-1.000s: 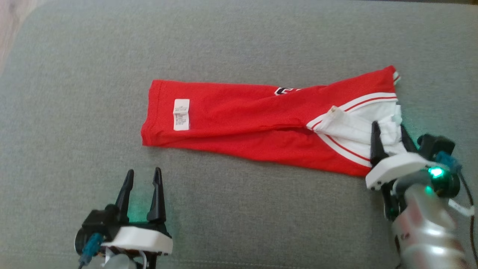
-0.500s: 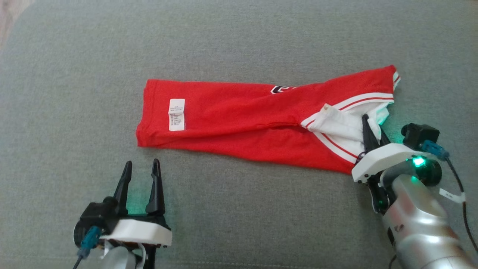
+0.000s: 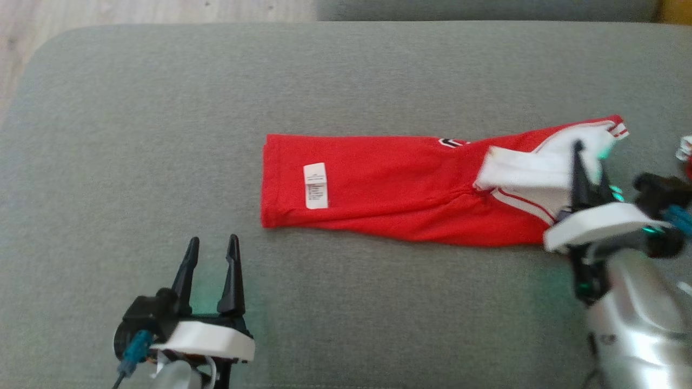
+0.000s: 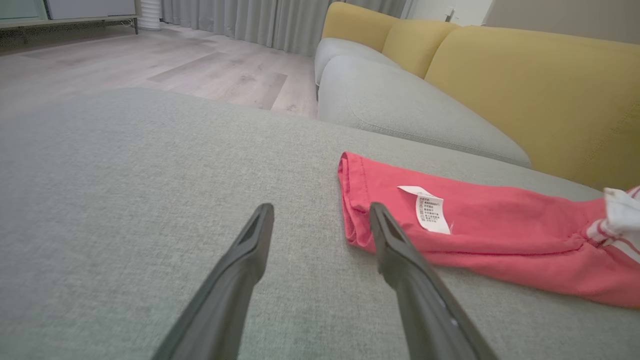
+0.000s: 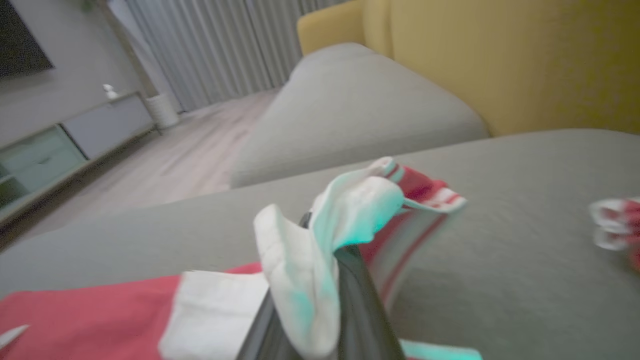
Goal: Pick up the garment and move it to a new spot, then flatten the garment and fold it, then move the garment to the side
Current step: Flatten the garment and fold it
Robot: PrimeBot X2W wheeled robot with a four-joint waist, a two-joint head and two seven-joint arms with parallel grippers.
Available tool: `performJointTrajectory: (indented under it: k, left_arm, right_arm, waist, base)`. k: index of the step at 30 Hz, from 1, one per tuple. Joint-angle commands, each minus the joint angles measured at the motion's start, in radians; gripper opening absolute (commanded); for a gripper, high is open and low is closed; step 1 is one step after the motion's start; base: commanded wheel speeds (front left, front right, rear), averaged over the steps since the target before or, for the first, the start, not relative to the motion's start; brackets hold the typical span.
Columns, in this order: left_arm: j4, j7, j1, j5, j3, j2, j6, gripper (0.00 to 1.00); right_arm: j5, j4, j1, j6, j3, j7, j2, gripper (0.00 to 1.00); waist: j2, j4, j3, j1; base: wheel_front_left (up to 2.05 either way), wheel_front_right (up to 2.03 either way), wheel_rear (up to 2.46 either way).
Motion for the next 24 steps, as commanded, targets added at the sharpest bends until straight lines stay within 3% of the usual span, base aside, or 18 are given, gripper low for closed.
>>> performJointTrajectory:
  k: [1, 7, 10, 22, 23, 24]
  left_arm:
    - [-0.021, -0.005, 0.003, -0.008, 0.018, 0.003, -0.002, 1.00]
    - [-0.014, -0.005, 0.000, -0.017, -0.020, 0.003, -0.001, 1.00]
    - [-0.012, -0.005, 0.005, -0.017, -0.043, 0.003, -0.002, 1.00]
    - [-0.007, -0.005, 0.032, -0.027, -0.074, 0.003, 0.000, 1.00]
    - [-0.006, -0.005, 0.032, -0.027, -0.075, 0.003, 0.000, 1.00]
    - [-0.006, -0.005, 0.032, -0.027, -0.076, 0.003, 0.000, 1.00]
  right_arm:
    - [0.013, -0.063, -0.019, -0.001, 0.055, -0.007, 0.030, 0.00]
    - [0.101, -0.150, -0.006, -0.001, 0.240, -0.007, 0.078, 0.00]
    - [0.163, -0.137, -0.014, -0.001, 0.347, -0.007, 0.090, 0.00]
    - [0.211, -0.023, -0.082, -0.001, 0.418, -0.007, 0.101, 0.00]
    - [0.212, -0.018, -0.089, -0.001, 0.415, -0.007, 0.101, 0.26]
    - [0.215, -0.019, -0.095, -0.001, 0.418, -0.007, 0.102, 0.92]
  waist:
    - [0.0000, 0.023, -0.005, 0.0000]
    - [0.0000, 0.131, -0.013, 0.0000]
    - [0.0000, 0.226, -0.013, 0.0000]
    - [0.0000, 0.406, -0.015, 0.0000]
    - [0.0000, 0.410, -0.015, 0.0000]
    - [0.0000, 0.412, -0.015, 0.0000]
  base:
    - [0.00, 0.00, 0.00]
    - [0.00, 0.00, 0.00]
    - [0.00, 0.00, 0.00]
    - [0.00, 0.00, 0.00]
    - [0.00, 0.00, 0.00]
    - [0.00, 0.00, 0.00]
